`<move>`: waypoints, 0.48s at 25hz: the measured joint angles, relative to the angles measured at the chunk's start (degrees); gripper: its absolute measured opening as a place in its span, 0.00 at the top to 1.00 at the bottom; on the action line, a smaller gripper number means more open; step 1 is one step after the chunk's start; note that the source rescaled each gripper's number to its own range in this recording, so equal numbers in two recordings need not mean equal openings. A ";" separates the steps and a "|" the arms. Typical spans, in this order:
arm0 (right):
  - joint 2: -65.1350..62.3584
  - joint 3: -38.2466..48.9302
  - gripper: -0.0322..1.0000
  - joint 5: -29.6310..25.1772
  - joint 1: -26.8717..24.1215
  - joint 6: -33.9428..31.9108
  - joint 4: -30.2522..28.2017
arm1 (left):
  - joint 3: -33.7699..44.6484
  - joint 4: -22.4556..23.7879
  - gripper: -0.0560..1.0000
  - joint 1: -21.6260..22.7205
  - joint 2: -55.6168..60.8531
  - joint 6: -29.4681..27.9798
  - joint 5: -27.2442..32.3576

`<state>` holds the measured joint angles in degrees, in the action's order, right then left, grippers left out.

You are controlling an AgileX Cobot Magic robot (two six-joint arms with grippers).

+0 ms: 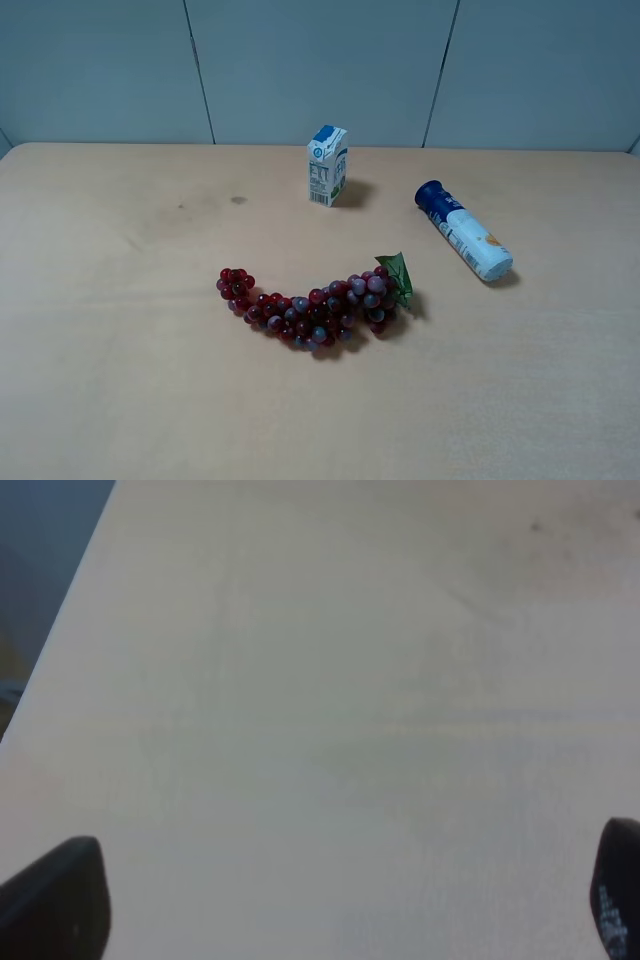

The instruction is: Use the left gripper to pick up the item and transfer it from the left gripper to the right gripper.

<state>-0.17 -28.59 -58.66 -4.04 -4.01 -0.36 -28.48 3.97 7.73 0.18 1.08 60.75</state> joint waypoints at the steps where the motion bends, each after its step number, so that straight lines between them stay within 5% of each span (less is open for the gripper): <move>1: 0.00 0.00 0.00 0.00 -0.84 0.00 0.06 | 0.00 0.00 0.08 0.00 0.00 0.00 0.00; 12: 0.00 0.00 0.00 0.07 -1.41 0.00 0.36 | 0.00 0.00 0.08 0.00 0.00 0.00 0.00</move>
<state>-0.17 -28.59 -58.59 -5.45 -4.01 0.00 -28.48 3.97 7.73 0.18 1.08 60.75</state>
